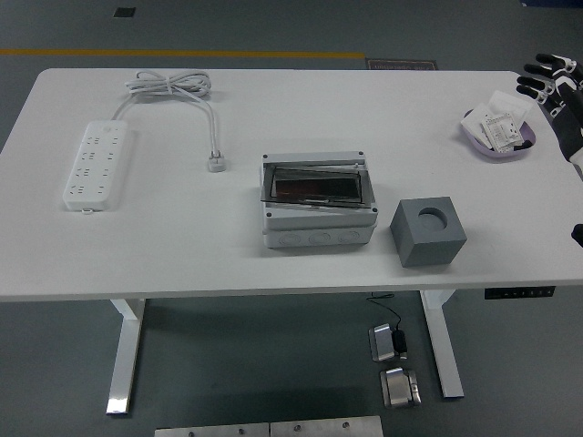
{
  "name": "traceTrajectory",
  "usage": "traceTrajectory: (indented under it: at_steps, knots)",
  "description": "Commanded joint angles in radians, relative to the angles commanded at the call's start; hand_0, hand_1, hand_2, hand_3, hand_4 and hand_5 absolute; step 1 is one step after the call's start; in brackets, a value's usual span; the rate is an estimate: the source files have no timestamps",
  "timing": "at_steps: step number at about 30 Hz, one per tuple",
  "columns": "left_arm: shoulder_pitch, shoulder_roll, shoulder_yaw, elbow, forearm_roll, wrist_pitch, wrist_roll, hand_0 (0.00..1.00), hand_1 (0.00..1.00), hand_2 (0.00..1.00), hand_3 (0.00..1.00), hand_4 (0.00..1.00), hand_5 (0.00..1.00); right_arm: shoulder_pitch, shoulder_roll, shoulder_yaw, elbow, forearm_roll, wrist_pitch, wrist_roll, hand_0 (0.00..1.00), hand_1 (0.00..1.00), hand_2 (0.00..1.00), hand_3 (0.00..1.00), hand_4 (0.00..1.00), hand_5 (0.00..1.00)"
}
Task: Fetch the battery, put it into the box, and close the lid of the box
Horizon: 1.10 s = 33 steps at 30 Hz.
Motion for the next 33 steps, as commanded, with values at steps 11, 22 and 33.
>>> traceTrajectory:
  at_steps: [11, 22, 33]
  knots:
    - [0.000, 0.000, -0.001, 0.000, -0.001, 0.000, 0.001, 0.650, 0.688, 0.658, 0.680, 0.747, 0.163, -0.003, -0.001, 0.007, -0.004, -0.018, 0.006, -0.007, 0.745, 0.651, 0.657, 0.671, 0.535, 0.345]
    - [0.000, 0.000, -0.001, 0.000, -0.002, 0.001, 0.001, 0.650, 0.688, 0.659, 0.680, 0.748, 0.163, -0.004, -0.001, 0.015, -0.008, -0.054, 0.010, -0.013, 0.765, 0.679, 0.704, 0.748, 0.743, 0.382]
    - [0.000, 0.000, -0.012, 0.000, 0.009, 0.002, 0.003, 0.650, 0.688, 0.659, 0.681, 0.748, 0.164, -0.003, -0.002, 0.018, -0.012, -0.064, 0.015, -0.019, 0.805, 0.738, 0.768, 0.832, 0.933, 0.533]
